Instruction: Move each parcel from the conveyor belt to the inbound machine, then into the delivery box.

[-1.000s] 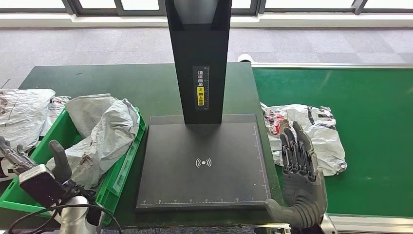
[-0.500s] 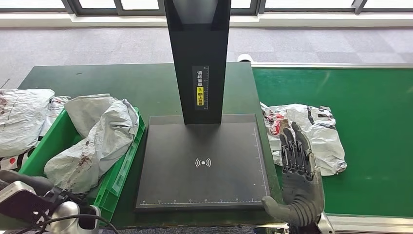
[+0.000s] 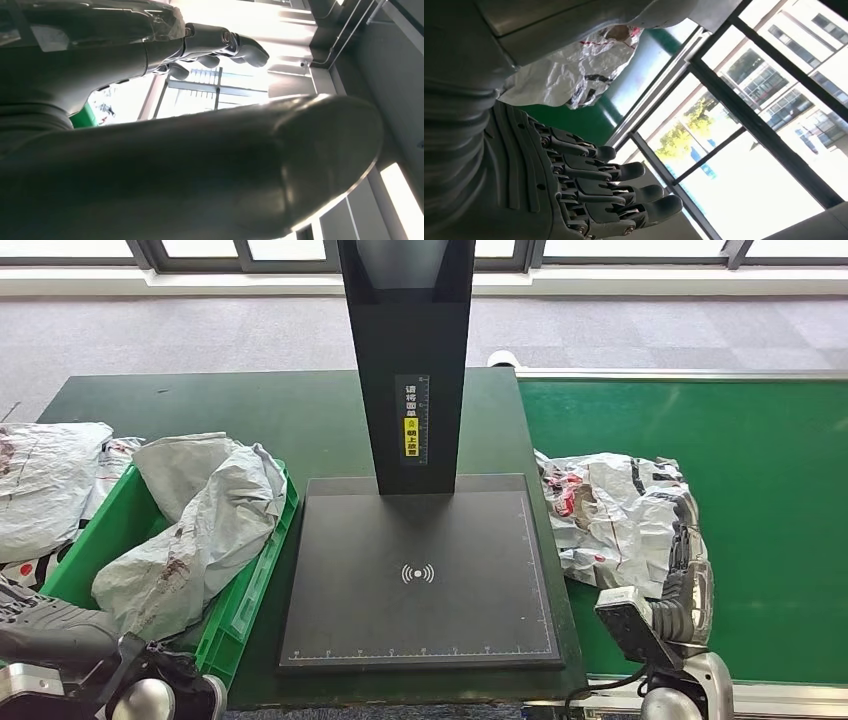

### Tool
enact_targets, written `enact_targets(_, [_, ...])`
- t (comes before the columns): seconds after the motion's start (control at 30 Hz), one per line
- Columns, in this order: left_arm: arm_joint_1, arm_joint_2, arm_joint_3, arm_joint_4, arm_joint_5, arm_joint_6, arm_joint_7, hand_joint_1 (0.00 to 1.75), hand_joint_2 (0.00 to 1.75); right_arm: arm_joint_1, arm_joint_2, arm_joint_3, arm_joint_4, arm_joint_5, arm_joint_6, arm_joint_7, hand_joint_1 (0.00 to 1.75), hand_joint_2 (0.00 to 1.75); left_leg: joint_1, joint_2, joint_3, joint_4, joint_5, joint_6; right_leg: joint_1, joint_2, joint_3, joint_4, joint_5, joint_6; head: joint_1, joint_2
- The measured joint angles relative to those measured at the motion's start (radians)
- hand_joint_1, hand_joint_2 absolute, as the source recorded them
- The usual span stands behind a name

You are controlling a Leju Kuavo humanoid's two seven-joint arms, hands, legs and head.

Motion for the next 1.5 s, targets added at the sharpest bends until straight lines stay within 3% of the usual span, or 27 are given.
enact_targets(0.3, [0.016, 0.008, -0.052, 0.026, 0.104, 0.0, 0.0, 0.0, 0.0, -0.07, -0.033, -0.037, 0.125, 0.1, -0.013, 0.066, 0.0, 1.75, 0.0, 0.001, 0.0, 0.0, 0.0, 0.0, 0.0, 0.001, -0.001, 0.0, 0.0, 0.0, 0.0, 0.0])
enact_targets(0.53, [0.023, 0.022, -0.115, 0.086, 0.172, 0.0, 0.0, 0.0, 0.0, -0.282, -0.152, -0.049, 0.462, 0.278, -0.043, 0.16, 0.0, 1.75, -0.002, 0.001, -0.002, 0.001, 0.002, 0.004, -0.002, 0.001, -0.002, 0.0, 0.003, 0.004, 0.0, 0.0])
enact_targets(0.7, [0.02, 0.061, -0.182, 0.132, 0.206, -0.001, 0.011, 0.0, 0.0, -0.426, -0.248, -0.05, 0.753, 0.361, -0.066, 0.254, 0.0, 1.75, -0.003, -0.001, -0.002, 0.002, 0.003, 0.005, -0.003, 0.0, -0.002, 0.0, 0.004, 0.005, 0.0, 0.0])
enact_targets(0.93, [-0.008, 0.128, -0.253, 0.18, 0.234, -0.029, 0.053, 0.0, 0.0, -0.527, -0.335, -0.064, 1.015, 0.396, -0.057, 0.359, 0.0, 1.75, -0.003, -0.001, -0.003, 0.002, 0.003, 0.005, -0.003, 0.0, -0.003, 0.0, 0.004, 0.005, 0.0, 0.0])
enact_targets(1.23, [-0.066, 0.156, -0.264, 0.215, 0.226, -0.035, 0.075, 0.0, 0.0, -0.627, -0.373, -0.066, 1.157, 0.479, -0.001, 0.485, 0.0, 1.75, -0.003, -0.001, -0.005, 0.002, 0.004, 0.005, -0.003, 0.0, -0.004, 0.0, 0.004, 0.005, 0.0, 0.0])
enact_targets(1.5, [-0.067, 0.163, -0.264, 0.237, 0.207, -0.031, 0.076, 0.0, 0.0, -0.657, -0.346, -0.071, 1.204, 0.449, 0.03, 0.439, 0.0, 1.75, -0.003, -0.001, -0.005, 0.002, 0.004, 0.005, -0.003, 0.0, -0.004, 0.001, 0.004, 0.005, 0.0, 0.0])
